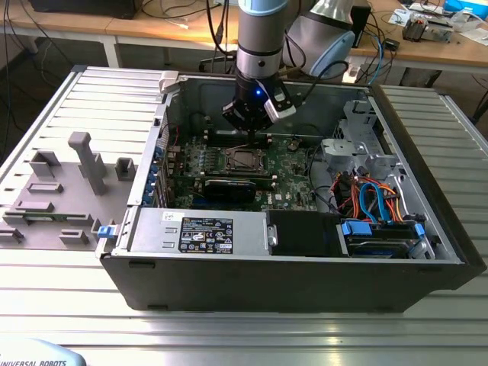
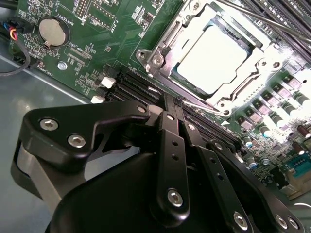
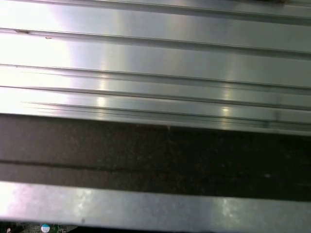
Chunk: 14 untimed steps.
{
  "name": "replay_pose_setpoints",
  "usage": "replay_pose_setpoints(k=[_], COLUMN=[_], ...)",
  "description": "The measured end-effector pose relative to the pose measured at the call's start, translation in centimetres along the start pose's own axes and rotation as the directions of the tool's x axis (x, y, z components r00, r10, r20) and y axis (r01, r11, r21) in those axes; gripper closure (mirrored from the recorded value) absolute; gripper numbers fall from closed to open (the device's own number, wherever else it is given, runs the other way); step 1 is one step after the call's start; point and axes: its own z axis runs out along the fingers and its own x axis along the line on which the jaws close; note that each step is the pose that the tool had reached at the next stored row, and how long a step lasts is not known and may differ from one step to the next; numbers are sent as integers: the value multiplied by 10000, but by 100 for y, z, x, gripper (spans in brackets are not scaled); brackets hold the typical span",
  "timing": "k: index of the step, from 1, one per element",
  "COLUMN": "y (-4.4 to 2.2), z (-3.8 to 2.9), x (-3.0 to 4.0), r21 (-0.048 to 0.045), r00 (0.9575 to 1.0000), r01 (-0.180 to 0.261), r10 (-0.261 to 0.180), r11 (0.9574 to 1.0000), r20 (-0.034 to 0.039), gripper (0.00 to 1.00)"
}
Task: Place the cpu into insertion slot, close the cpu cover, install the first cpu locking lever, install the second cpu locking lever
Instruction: 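Install the first cpu locking lever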
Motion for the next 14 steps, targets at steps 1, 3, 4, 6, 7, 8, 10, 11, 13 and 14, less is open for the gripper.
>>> replay_pose_setpoints(k=[1, 3, 4, 6, 7, 8, 10, 11, 13, 14], y=[-1, -3, -4, -8, -11, -14, -21, -26, -29, -29], z=[7, 28, 37, 53, 60, 67, 77, 82, 94, 98], x=[-3, -6, -8, -11, -11, -12, -13, -13, -23, -24], r21=[-1, -1, -2, -7, -6, -6, -6, -8, -6, -6], r00=[10000, 10000, 10000, 10000, 10000, 10000, 10000, 10000, 10000, 10000], r01=[0, 1, 1, 0, 0, 0, -3, -16, -42, -43], r10=[0, -1, -1, 0, 0, 0, 3, 16, 42, 43], r11=[10000, 10000, 10000, 10000, 10000, 10000, 10000, 10000, 10000, 10000], r20=[-1, -1, 0, -1, -3, -4, -6, -4, -4, -3], gripper=[89, 89, 89, 89, 89, 89, 89, 89, 89, 89])
